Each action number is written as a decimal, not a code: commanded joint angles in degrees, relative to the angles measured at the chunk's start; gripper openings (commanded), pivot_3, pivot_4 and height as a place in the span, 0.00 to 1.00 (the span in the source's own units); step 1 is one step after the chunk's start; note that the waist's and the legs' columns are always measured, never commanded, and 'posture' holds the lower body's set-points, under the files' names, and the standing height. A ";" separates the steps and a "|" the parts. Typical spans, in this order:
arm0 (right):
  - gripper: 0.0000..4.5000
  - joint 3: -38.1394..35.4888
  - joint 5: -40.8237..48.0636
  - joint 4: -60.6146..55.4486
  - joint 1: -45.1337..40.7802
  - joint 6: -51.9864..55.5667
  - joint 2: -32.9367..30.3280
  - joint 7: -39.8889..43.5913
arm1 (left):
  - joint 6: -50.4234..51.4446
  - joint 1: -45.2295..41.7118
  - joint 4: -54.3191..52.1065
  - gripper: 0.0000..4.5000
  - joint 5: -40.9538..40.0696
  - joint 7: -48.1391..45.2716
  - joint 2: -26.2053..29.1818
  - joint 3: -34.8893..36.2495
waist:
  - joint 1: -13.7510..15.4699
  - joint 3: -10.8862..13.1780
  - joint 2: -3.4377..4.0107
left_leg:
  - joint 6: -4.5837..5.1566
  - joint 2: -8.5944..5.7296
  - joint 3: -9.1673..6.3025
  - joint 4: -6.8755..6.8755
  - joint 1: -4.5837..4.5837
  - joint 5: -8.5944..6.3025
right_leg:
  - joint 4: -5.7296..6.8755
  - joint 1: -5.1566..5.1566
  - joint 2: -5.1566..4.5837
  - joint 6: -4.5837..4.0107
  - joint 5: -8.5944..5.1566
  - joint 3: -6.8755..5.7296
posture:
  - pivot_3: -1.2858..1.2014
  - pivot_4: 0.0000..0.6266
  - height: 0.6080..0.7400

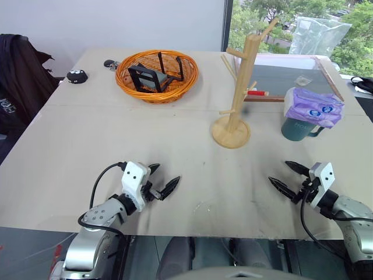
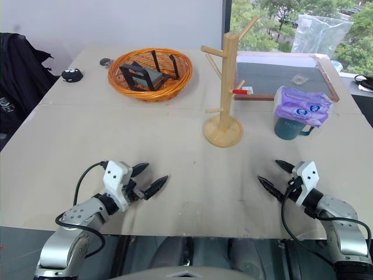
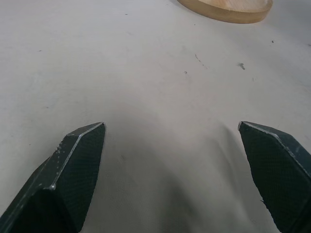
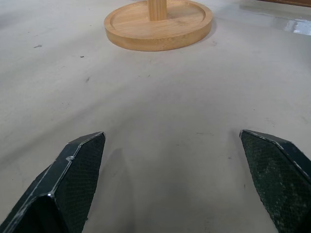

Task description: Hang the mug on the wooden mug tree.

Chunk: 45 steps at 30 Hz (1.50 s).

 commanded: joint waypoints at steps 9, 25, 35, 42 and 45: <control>0.99 -1.89 0.51 -3.31 0.98 -1.68 -0.16 -1.60 | 1.60 -3.87 -1.74 1.00 -0.54 -1.99 2.12 -1.58 | -0.26 0.02 -0.02 | 0.00 -0.01 0.00 0.00 -0.02 0.00 | -0.01 -0.02 0.01 0.00 0.00 0.01 | 0.52 0.24 0.98; 0.99 -3.03 0.61 -5.72 2.04 -2.21 -0.48 -3.36 | 5.57 -6.92 -4.87 1.00 -1.90 -2.43 2.38 -3.02 | -0.14 0.03 -0.03 | 0.00 0.00 -0.02 0.00 -0.03 0.00 | 0.00 -0.01 0.00 0.00 0.00 -0.01 | 0.52 0.24 0.98; 0.99 -9.02 -1.67 -17.84 -2.14 -1.93 -3.58 -10.57 | 9.83 -15.15 -8.06 1.00 -7.94 -7.06 3.40 -5.34 | -0.10 0.05 -0.02 | 0.00 -0.02 -0.04 0.02 -0.06 0.00 | 0.01 -0.02 0.01 0.01 0.00 -0.02 | 0.52 0.24 0.98; 0.99 -4.07 -11.66 -8.99 -19.47 -3.51 -8.58 -13.65 | 15.92 -25.97 -10.67 1.00 -12.03 -6.37 2.13 -8.69 | -0.45 0.09 -0.04 | -0.02 -0.05 0.00 0.04 -0.04 0.02 | 0.02 -0.03 0.06 0.03 0.02 0.03 | 0.52 0.24 0.98; 0.99 -0.13 -18.41 -0.07 -23.94 -9.44 -11.41 -12.42 | 17.27 -28.68 -11.21 1.00 -13.05 -5.96 1.86 -9.03 | -0.12 0.07 -0.07 | -0.03 -0.07 0.00 0.00 -0.08 0.02 | -0.04 -0.01 0.06 0.01 0.00 -0.04 | 0.52 0.24 0.98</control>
